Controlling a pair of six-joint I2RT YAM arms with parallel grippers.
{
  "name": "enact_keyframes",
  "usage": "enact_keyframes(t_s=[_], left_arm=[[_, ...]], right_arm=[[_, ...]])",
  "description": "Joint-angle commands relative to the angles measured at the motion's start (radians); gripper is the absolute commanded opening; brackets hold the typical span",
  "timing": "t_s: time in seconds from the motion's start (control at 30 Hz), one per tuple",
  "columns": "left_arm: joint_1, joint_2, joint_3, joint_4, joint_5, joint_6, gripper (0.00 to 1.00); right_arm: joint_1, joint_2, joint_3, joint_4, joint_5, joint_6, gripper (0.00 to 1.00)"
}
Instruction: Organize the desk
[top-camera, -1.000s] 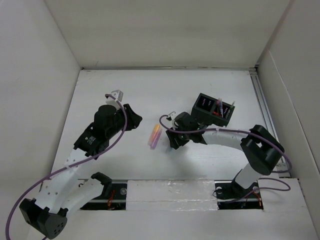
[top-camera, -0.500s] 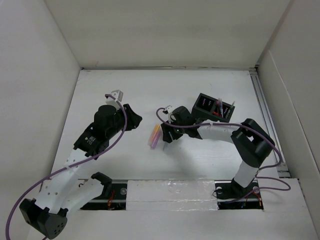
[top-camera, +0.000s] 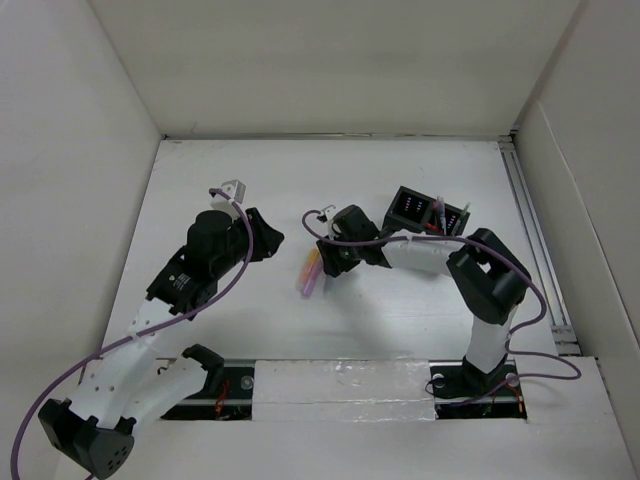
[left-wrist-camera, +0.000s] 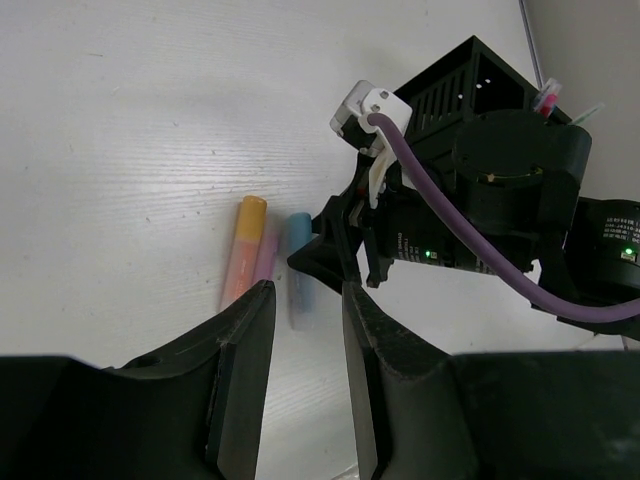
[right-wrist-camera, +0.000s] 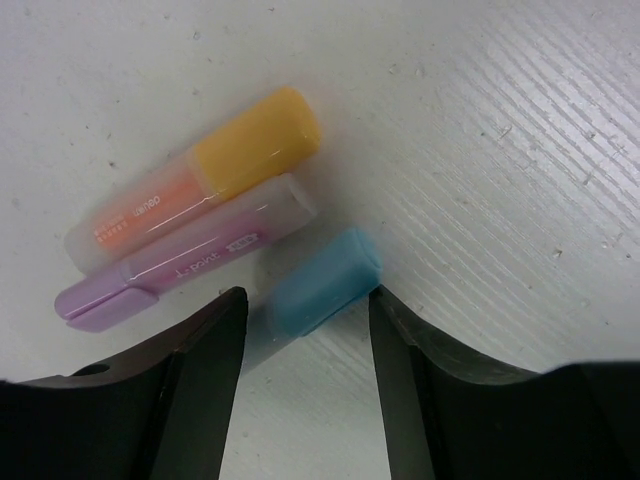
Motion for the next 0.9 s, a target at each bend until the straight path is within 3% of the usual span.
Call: enact_keyframes(t_s=[0.0, 0.07, 0.3, 0.4, 0.53, 0.7, 0.77, 0.8, 0.87], left_arm=[[-0.005, -0.017, 0.003, 0.023, -0.002, -0.005, 0.29], [-0.005, -0.019, 0.006, 0.025, -0.004, -0.004, 0.29], [-0.005, -0.022, 0.006, 0.022, -0.007, -0.005, 0.29], [-0.005, -0.020, 0.008, 0.022, -0.010, -0.004, 0.30], [-0.005, -0.013, 0.011, 0.025, -0.005, -0.007, 0.30], [-0.005, -0.005, 0.022, 0.030, -0.002, -0.007, 0.30], [-0.005, -0.002, 0.022, 0.031, -0.004, -0.008, 0.30], [-0.005, 0.000, 0.023, 0.031, -0.004, -0.010, 0.29], [-0.005, -0.002, 0.025, 0.028, -0.002, -0.014, 0.29]], right_arm=[[0.000, 0.037, 0.043, -0.076, 0.032, -0.024, 0.56], [0.010, 0.038, 0.045, -0.090, 0.054, -0.033, 0.47], [-0.024, 0.007, 0.006, -0.114, 0.095, -0.136, 0.28], [-0.047, 0.013, 0.002, -0.131, 0.083, -0.213, 0.34], [-0.058, 0.041, 0.025, -0.144, 0.060, -0.248, 0.54], [-0.067, 0.083, 0.080, -0.145, 0.055, -0.265, 0.59], [-0.067, 0.099, 0.104, -0.151, 0.060, -0.273, 0.52], [-0.067, 0.111, 0.111, -0.156, 0.060, -0.274, 0.38], [-0.067, 0.111, 0.118, -0.159, 0.063, -0.276, 0.27]])
